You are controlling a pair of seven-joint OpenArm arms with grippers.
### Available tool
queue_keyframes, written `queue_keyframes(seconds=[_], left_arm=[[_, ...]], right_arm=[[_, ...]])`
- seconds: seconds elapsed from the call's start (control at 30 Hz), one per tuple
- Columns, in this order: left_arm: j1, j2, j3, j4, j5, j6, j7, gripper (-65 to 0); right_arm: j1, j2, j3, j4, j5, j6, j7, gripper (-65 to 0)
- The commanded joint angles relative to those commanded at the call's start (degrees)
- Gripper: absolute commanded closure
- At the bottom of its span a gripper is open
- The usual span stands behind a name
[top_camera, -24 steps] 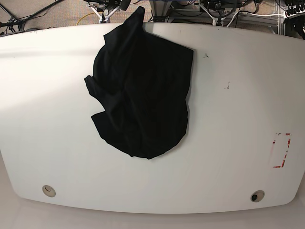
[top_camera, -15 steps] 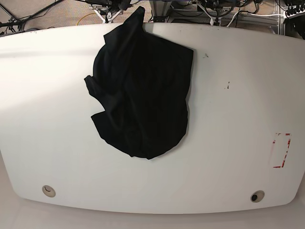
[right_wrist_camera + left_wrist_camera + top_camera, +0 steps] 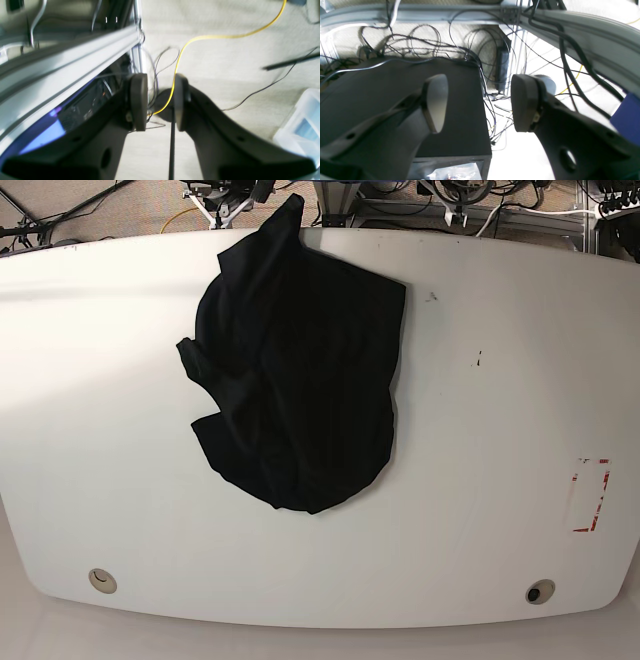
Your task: Fold the T-shirt properly
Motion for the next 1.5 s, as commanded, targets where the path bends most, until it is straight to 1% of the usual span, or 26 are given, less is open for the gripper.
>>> queue_keyframes(seconds=[0.13, 0.2, 0.33, 0.4, 0.5, 0.67, 0.73, 0.8, 0.87, 0.93, 0.97, 1.0, 1.03, 1.1, 1.2, 1.27, 1.4, 1.47, 1.5], left_arm=[[4.66, 0.00, 0.00, 8.44, 0.00, 0.00, 0.00, -36.8], [7.74, 0.00, 0.09, 14.15, 0.09, 0.00, 0.00, -36.8], [13.54, -0.09, 0.09, 24.88, 0.09, 0.00, 0.09, -36.8], [16.26, -0.70, 0.09, 29.54, 0.09, 0.00, 0.35, -36.8], [20.84, -2.55, 0.09, 37.36, -0.26, 0.00, 1.93, -36.8], [27.34, -2.90, -0.09, 48.09, -0.35, 0.00, 2.46, -36.8], [29.36, -3.43, -0.18, 50.64, -0.35, 0.00, 2.46, -36.8], [31.38, -4.48, -0.09, 53.63, -0.44, 0.00, 2.46, -36.8], [33.32, -4.75, -0.09, 56.18, -0.44, 0.00, 2.46, -36.8], [35.34, -4.84, -0.09, 58.90, -0.44, 0.00, 2.46, -36.8], [36.57, -4.92, -0.09, 60.31, -0.44, 0.00, 2.46, -36.8], [38.07, -4.92, -0.09, 61.98, -0.44, 0.00, 2.37, -36.8], [38.86, -4.92, -0.18, 63.12, -0.44, 0.00, 2.37, -36.8], [41.49, -4.92, -0.18, 66.81, -0.44, 0.00, 2.37, -36.8], [45.01, -4.92, -0.18, 71.56, -0.44, 0.00, 2.37, -36.8], [47.47, -4.92, -0.26, 74.99, -0.44, 0.00, 2.37, -36.8], [51.08, -4.92, -0.26, 81.76, -0.70, 0.00, 2.37, -36.8], [53.01, -4.92, -0.35, 85.19, -2.90, 0.00, 2.37, -36.8], [53.71, -5.01, -0.35, 86.51, -4.31, 0.00, 2.37, -36.8]], right_arm=[[-4.48, -0.79, 0.00, 6.95, 0.35, 0.18, -0.09, -17.3], [-6.86, -2.20, 0.18, 10.46, 0.35, 0.26, -0.09, -17.3], [-12.22, -3.87, 0.09, 18.81, 0.35, 0.26, -0.09, -17.3], [-14.86, -5.19, 0.09, 22.77, 0.35, 0.26, -0.18, -17.3], [-19.60, -6.95, 0.09, 29.63, 0.35, 0.26, -0.18, -17.3], [-26.64, -8.88, 0.09, 39.21, 0.44, 0.26, -0.18, -17.3], [-28.57, -9.32, 0.09, 41.93, 1.49, 0.35, -0.18, -17.3], [-30.86, -9.41, 0.09, 45.27, 4.40, 0.35, -0.18, -17.3], [-33.05, -9.41, 0.00, 47.91, 7.21, 0.44, -0.53, -17.3], [-34.99, -9.41, 0.00, 50.73, 9.67, 1.32, -1.93, -17.3], [-35.96, -9.41, 0.00, 52.22, 11.25, 2.37, -2.64, -17.3], [-36.92, -9.32, 0.00, 53.98, 12.84, 3.78, -3.52, -17.3], [-37.63, -9.32, 0.18, 55.12, 13.80, 4.75, -4.04, -17.3], [-39.47, -9.32, 0.44, 59.16, 16.70, 7.47, -5.80, -17.3], [-41.93, -9.32, 0.44, 64.88, 19.60, 9.14, -8.44, -17.3], [-43.69, -9.32, 0.44, 69.36, 21.19, 9.58, -10.02, -17.3], [-45.63, -9.32, 0.44, 77.36, 23.38, 9.58, -13.36, -17.3], [-45.89, -9.32, 0.53, 81.23, 23.82, 9.76, -15.82, -17.3], [-45.89, -9.32, 0.53, 82.55, 23.82, 10.20, -16.53, -17.3]])
